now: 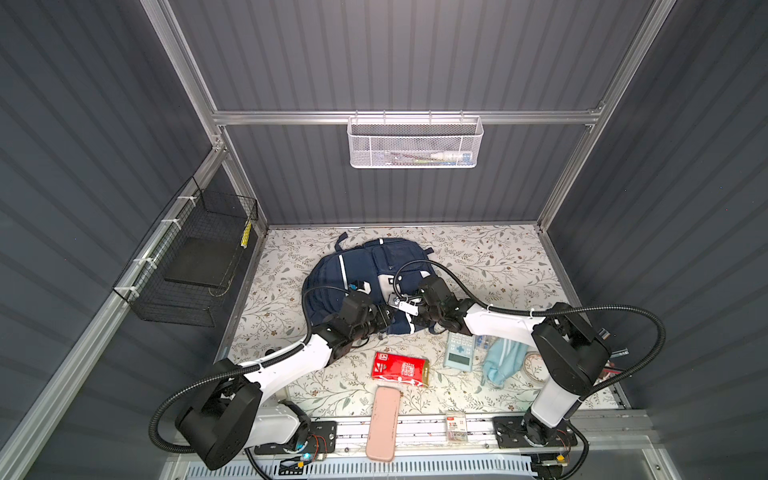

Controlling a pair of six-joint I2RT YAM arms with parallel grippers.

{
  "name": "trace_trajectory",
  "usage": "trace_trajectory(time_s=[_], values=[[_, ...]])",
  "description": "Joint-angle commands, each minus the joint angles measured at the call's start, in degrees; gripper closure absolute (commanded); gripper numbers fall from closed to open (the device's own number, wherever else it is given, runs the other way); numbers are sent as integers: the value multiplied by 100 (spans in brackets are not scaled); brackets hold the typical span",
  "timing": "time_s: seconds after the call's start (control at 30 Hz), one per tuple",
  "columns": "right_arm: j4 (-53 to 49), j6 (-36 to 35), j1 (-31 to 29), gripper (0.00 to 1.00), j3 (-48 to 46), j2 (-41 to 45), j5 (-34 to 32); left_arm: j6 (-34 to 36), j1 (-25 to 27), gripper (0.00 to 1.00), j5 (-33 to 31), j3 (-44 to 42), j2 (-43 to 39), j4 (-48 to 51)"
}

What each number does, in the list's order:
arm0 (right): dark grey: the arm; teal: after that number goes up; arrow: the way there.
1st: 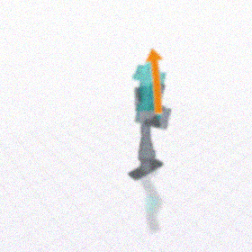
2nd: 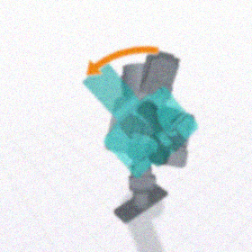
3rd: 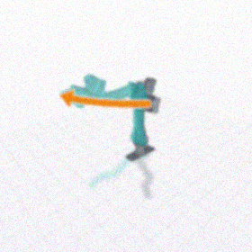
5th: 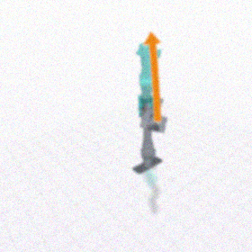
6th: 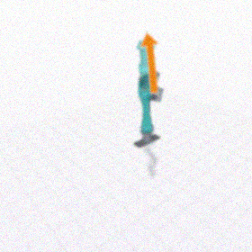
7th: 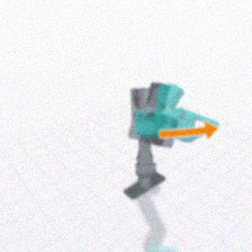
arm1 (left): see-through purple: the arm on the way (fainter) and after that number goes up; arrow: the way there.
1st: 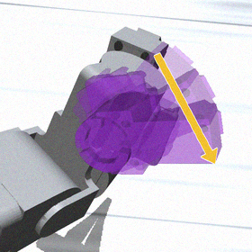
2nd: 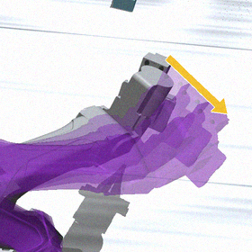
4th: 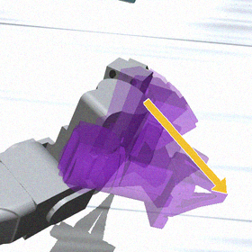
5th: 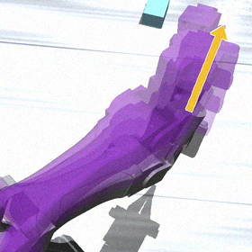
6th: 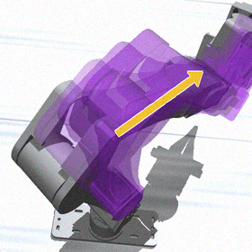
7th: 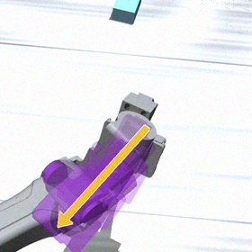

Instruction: Pack the student bag

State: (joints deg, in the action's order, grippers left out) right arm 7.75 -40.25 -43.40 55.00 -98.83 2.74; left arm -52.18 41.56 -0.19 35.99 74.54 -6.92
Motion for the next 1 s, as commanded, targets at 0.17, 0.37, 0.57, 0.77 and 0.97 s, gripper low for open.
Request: trace_trajectory(time_s=[0.17, 0.37, 0.57, 0.77, 0.97], values=[[260, 803, 25, 100, 6, 303, 499, -237, 397, 55, -934, -302, 265, -202], [324, 894, -29, 100, -158, 396, 552, 262, 397, 57, -1266, 329, 604, 88], [194, 1000, -29, 100, -302, 443, 586, 568, 388, 74, -1590, 534, 481, 330], [256, 1039, -28, 100, -477, 370, 500, 651, 327, 99, -1520, 589, 416, 654], [347, 852, 3, 100, -594, 259, 255, 577, -188, 100, -830, 385, 106, 846]])
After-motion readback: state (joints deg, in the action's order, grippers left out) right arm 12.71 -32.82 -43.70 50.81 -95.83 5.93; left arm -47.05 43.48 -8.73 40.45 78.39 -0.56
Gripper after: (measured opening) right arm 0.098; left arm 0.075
